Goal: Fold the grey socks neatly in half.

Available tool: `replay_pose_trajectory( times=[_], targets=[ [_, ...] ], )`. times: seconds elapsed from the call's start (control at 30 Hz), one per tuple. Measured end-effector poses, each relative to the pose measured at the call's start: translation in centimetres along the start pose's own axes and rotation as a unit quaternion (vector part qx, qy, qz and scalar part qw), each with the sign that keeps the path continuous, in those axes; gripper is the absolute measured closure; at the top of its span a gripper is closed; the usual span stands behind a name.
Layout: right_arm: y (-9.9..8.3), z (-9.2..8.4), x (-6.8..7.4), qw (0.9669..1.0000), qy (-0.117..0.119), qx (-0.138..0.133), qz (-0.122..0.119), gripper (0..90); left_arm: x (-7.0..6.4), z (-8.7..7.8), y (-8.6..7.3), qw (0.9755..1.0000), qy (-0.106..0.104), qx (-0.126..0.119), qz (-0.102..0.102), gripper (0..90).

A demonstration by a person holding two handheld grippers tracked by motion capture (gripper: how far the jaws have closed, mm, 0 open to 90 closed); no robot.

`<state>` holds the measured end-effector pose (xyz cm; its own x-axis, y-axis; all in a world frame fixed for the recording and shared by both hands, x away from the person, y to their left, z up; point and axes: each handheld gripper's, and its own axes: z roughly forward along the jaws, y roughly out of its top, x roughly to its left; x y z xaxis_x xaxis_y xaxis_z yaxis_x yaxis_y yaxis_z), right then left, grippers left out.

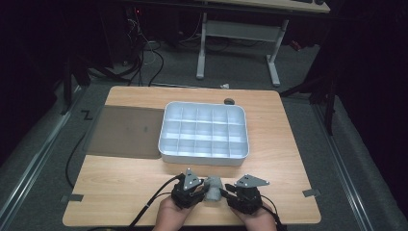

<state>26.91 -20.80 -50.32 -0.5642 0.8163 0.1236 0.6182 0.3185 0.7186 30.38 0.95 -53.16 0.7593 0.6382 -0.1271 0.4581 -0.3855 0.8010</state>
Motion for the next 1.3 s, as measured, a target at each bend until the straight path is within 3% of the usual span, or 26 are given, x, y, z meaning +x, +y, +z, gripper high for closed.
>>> replay_pose_trajectory(
  times=[0.1, 0.2, 0.23, 0.5, 0.8, 1.0, 1.17, 1.3],
  targets=[
    [0.1, -0.2, -0.4, 0.9995, 0.015, 0.013, 0.024, 63.0, -0.1, 0.0, 0.0, 1.0, -0.001, 0.001, 0.001, 64.8],
    [0.4, -0.3, -0.6, 0.999, 0.021, 0.025, 0.032, 58.4, -0.2, 0.0, 0.0, 1.0, -0.004, 0.001, 0.002, 63.6],
    [0.6, -0.2, -0.7, 0.9982, 0.033, 0.035, 0.035, 54.3, -0.3, 0.1, 0.0, 1.0, -0.005, 0.001, 0.001, 63.4],
    [1.0, 0.9, -0.5, 0.9944, 0.041, 0.077, 0.059, 42.1, -0.6, 0.2, 0.0, 0.9999, -0.009, 0.002, 0.004, 62.9],
    [1.6, 2.0, -0.5, 0.9917, 0.051, 0.105, 0.052, 49.0, -0.1, -0.3, 0.0, 0.9998, -0.017, 0.001, 0.005, 59.3],
    [1.9, 2.1, -0.4, 0.9913, 0.051, 0.113, 0.045, 51.7, 0.3, -2.0, -0.1, 0.9993, -0.028, -0.011, 0.02, 56.8],
    [2.0, 2.0, -0.4, 0.9912, 0.051, 0.115, 0.041, 53.0, -0.1, -0.4, -0.3, 0.9989, -0.026, 0.017, 0.035, 65.9],
    [2.1, 1.8, -0.6, 0.991, 0.049, 0.116, 0.046, 52.9, -0.4, 0.0, -0.2, 0.9988, -0.027, 0.021, 0.036, 68.8]
  ],
)
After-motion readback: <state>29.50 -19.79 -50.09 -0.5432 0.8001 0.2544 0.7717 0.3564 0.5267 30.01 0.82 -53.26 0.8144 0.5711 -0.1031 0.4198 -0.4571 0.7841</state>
